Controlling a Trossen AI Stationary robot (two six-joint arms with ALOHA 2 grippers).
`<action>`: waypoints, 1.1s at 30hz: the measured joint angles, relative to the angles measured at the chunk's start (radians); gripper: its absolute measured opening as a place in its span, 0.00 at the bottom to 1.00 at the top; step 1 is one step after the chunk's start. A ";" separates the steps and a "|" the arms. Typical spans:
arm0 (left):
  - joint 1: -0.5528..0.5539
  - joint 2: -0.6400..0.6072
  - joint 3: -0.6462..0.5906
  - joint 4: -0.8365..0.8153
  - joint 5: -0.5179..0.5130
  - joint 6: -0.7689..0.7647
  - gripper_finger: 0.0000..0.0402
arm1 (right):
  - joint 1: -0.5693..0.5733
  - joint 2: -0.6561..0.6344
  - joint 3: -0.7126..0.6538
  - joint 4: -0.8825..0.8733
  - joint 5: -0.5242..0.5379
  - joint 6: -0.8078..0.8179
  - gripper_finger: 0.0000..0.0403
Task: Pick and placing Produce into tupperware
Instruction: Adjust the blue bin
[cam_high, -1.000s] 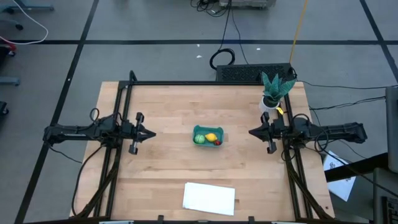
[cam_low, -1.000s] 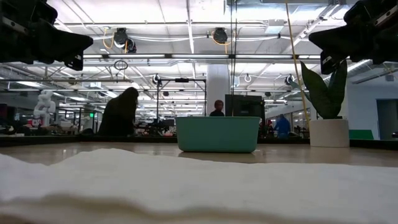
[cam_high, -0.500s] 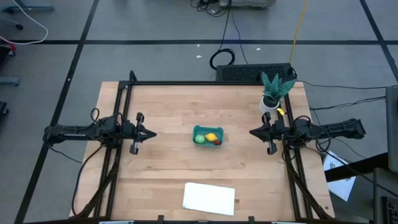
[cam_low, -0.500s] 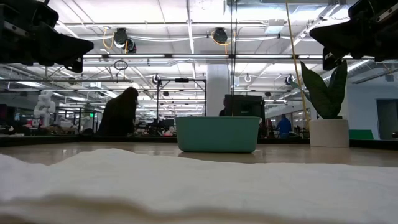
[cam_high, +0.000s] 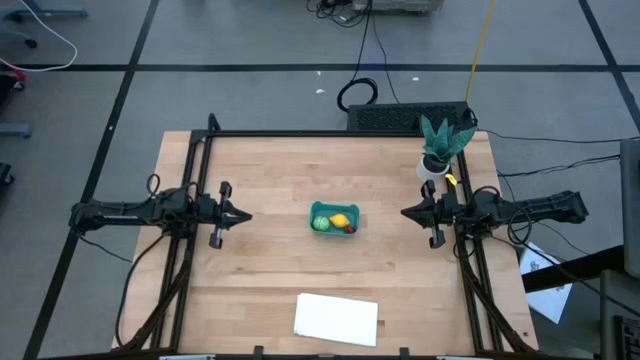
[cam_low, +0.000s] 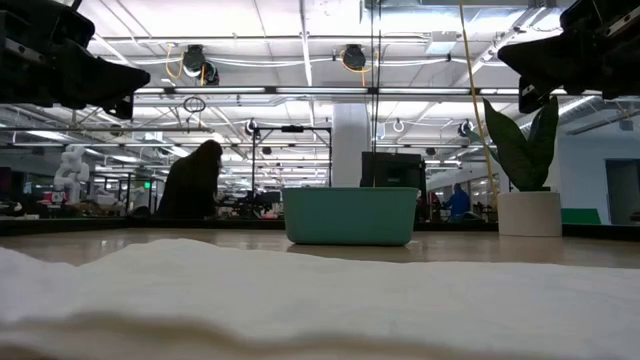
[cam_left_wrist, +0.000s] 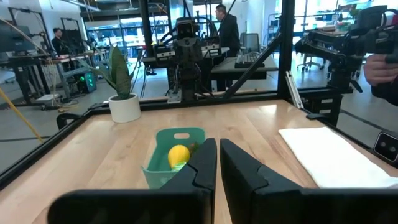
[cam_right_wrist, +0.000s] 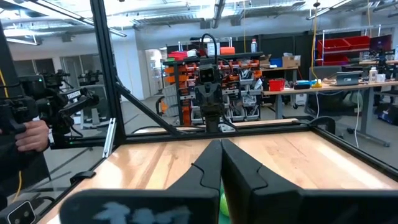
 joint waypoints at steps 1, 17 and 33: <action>0.000 0.000 0.000 -0.001 0.000 0.000 0.06 | 0.000 0.000 0.000 -0.002 0.000 0.000 0.00; 0.000 0.000 0.000 -0.019 0.000 0.004 0.06 | 0.000 0.000 0.000 -0.006 -0.003 -0.001 0.00; 0.000 0.001 0.000 -0.030 0.043 -0.010 0.06 | -0.001 0.000 0.000 -0.009 -0.004 -0.002 0.00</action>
